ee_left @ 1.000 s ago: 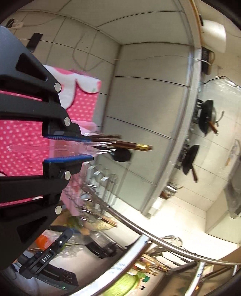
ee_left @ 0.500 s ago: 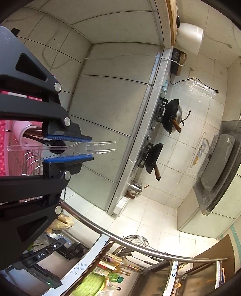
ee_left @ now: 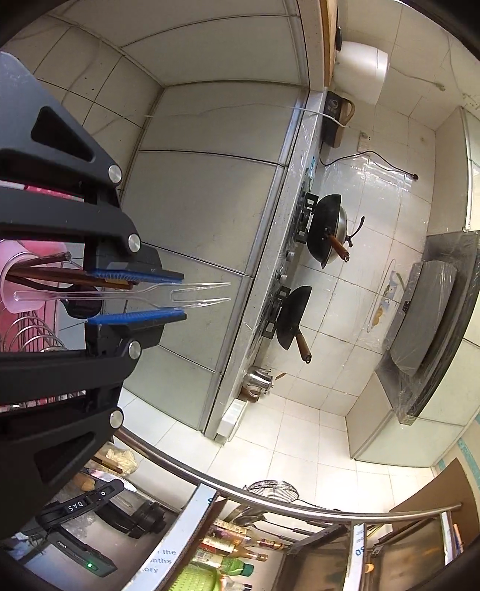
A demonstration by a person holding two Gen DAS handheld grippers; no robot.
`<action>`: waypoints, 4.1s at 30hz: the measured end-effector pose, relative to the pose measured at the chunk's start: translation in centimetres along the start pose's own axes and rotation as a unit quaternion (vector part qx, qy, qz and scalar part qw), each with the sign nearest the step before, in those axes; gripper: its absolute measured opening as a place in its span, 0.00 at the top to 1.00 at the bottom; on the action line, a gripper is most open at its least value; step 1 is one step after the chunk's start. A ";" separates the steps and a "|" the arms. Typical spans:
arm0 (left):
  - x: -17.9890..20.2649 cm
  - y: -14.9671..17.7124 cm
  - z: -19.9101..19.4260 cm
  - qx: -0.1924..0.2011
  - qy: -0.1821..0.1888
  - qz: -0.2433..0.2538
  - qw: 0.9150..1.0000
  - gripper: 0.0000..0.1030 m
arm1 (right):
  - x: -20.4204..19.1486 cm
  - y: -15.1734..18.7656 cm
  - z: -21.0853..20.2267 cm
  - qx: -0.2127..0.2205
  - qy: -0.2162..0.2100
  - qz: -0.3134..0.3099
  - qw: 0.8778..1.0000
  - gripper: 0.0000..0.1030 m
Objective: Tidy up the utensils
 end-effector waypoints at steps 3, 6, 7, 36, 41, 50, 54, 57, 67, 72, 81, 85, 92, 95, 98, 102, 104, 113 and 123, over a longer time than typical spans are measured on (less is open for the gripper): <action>-0.1 0.5 0.2 0.003 0.000 0.007 1.000 0.87 | -0.1 0.8 0.1 -0.003 -0.005 -0.008 1.000 0.98; -0.4 1.1 0.5 0.000 -0.002 0.009 1.000 0.87 | 0.0 1.5 -0.2 -0.003 -0.008 -0.006 1.000 0.98; -0.4 1.4 0.5 -0.002 -0.001 0.010 1.000 0.87 | -0.1 1.6 -0.4 -0.004 -0.007 -0.007 1.000 0.97; -2.8 10.3 1.5 -0.111 -0.012 -0.020 0.994 0.87 | 0.7 5.1 -3.2 -0.097 0.000 0.034 0.995 0.98; -3.1 10.2 1.5 -0.118 -0.008 -0.037 0.992 0.86 | 0.7 5.6 -2.8 -0.127 -0.004 0.034 0.991 0.95; -2.9 9.5 0.8 -0.111 -0.011 -0.030 0.993 0.59 | 0.7 4.2 -4.7 -0.120 -0.003 0.036 0.992 0.64; -2.6 9.4 0.4 -0.112 -0.012 -0.025 0.993 0.57 | 1.2 3.9 -5.4 -0.133 -0.004 0.048 0.990 0.64; -2.3 9.5 0.0 -0.120 -0.010 -0.027 0.992 0.56 | 0.8 4.4 -5.9 -0.155 -0.004 0.045 0.987 0.64; -0.8 11.9 -2.1 -0.158 -0.016 -0.004 0.987 0.54 | -2.1 8.1 -7.7 -0.228 -0.014 0.033 0.973 0.63; 0.3 13.5 -3.4 -0.171 -0.020 0.010 0.985 0.54 | -3.6 9.9 -8.8 -0.261 -0.007 0.015 0.965 0.52; 2.1 16.7 -5.3 -0.197 -0.040 0.047 0.978 0.54 | -5.8 11.9 -10.9 -0.294 0.012 -0.016 0.956 0.52; 2.6 17.7 -6.3 -0.200 -0.040 0.052 0.978 0.54 | -6.5 12.4 -11.7 -0.302 0.015 -0.025 0.953 0.52; 2.9 18.6 -7.9 -0.200 -0.043 0.056 0.977 0.54 | -7.4 12.5 -13.0 -0.300 0.021 -0.038 0.953 0.52; 3.1 18.7 -8.4 -0.197 -0.046 0.063 0.977 0.54 | -7.9 12.5 -13.4 -0.300 0.020 -0.044 0.953 0.52; 3.2 18.6 -8.9 -0.196 -0.043 0.059 0.978 0.54 | -8.5 12.5 -13.8 -0.299 0.019 -0.051 0.953 0.52; 3.2 18.5 -9.5 -0.192 -0.040 0.061 0.979 0.54 | -9.0 12.2 -14.2 -0.293 0.019 -0.057 0.954 0.52; 3.3 18.4 -9.8 -0.191 -0.038 0.061 0.979 0.54 | -9.1 12.0 -14.5 -0.290 0.021 -0.059 0.955 0.52; 3.7 18.2 -10.8 -0.185 -0.028 0.062 0.980 0.54 | -9.6 11.3 -15.5 -0.281 0.021 -0.064 0.957 0.52; 3.7 18.1 -11.3 -0.183 -0.025 0.061 0.981 0.54 | -10.3 11.2 -16.2 -0.274 0.021 -0.071 0.959 0.52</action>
Point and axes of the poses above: each gripper's, at about its wrist camera, not at the fingertips, and z roughly the way its jaws point, x to its right, y to its underside, the point moved 4 cm from there along z, roughly the way its jaws point, and after that the axes turned 1 degree about -x, right-handed, at the moved point
